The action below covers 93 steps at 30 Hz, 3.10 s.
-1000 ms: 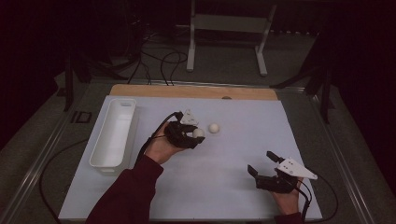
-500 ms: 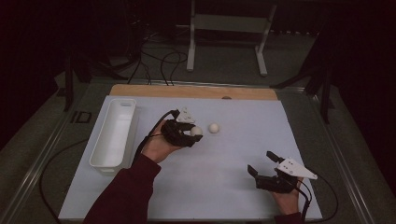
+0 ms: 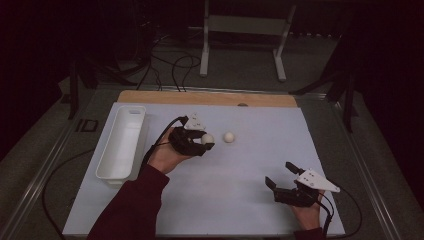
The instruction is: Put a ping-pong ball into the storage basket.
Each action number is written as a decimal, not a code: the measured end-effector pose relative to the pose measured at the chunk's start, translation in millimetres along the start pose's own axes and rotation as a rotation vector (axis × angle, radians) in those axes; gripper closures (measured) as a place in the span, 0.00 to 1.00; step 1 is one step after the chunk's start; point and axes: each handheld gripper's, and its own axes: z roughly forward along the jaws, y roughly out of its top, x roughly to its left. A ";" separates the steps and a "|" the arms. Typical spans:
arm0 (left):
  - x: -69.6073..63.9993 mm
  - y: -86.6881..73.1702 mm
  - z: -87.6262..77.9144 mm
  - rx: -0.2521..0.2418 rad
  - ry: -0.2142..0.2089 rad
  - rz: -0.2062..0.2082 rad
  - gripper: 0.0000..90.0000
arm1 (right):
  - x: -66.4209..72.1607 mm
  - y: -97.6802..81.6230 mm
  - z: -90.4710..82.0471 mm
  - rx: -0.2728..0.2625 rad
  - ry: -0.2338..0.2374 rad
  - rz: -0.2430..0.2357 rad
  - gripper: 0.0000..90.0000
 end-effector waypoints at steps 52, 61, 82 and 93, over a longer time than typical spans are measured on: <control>15.0 -5.2 -31.3 -0.041 0.015 0.003 0.57 | 0.2 -0.2 0.5 0.003 0.003 -0.001 0.08; 17.1 -5.9 -33.9 -0.040 0.021 0.003 0.57 | 0.1 -0.2 0.5 0.002 0.004 -0.001 0.08; 22.1 -9.6 -42.3 -0.046 0.044 -0.005 0.57 | -0.1 -0.2 0.3 0.000 0.005 0.001 0.08; 25.6 -12.6 -47.0 -0.049 0.059 -0.010 0.57 | 0.0 -0.1 0.2 -0.001 0.005 0.001 0.08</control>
